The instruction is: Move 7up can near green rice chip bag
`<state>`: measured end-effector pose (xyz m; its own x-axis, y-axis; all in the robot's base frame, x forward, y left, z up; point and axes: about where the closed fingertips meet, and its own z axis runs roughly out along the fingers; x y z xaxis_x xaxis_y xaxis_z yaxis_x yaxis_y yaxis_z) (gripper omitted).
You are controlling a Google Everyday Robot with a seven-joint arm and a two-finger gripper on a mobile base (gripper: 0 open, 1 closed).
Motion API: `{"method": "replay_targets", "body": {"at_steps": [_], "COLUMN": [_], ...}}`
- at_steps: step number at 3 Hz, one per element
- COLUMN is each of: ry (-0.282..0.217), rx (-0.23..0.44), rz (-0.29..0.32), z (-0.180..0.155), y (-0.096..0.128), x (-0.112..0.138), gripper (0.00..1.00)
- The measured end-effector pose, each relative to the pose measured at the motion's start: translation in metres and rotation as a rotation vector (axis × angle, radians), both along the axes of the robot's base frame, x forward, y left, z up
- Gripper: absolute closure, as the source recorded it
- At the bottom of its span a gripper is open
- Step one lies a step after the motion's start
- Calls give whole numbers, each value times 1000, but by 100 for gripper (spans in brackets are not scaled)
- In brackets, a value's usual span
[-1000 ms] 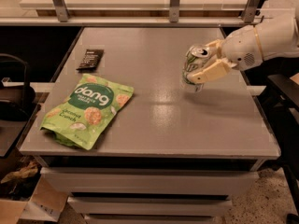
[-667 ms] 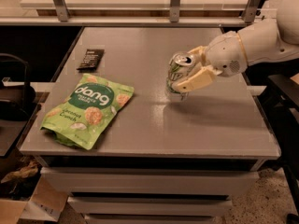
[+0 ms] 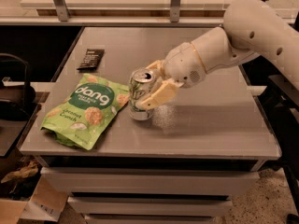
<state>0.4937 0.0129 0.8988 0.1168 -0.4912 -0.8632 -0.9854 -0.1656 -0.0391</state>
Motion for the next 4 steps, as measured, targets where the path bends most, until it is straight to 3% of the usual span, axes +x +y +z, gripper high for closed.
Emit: {"method": "replay_targets", "body": {"at_steps": [1,2,4], "ry": [2,0,9], "rx": [13,24,30], "rz": [81,130,168], "z": [5,7,4], "y": [30,47,53], "x": [-14,-22,-29], "gripper": [100,82,35]}}
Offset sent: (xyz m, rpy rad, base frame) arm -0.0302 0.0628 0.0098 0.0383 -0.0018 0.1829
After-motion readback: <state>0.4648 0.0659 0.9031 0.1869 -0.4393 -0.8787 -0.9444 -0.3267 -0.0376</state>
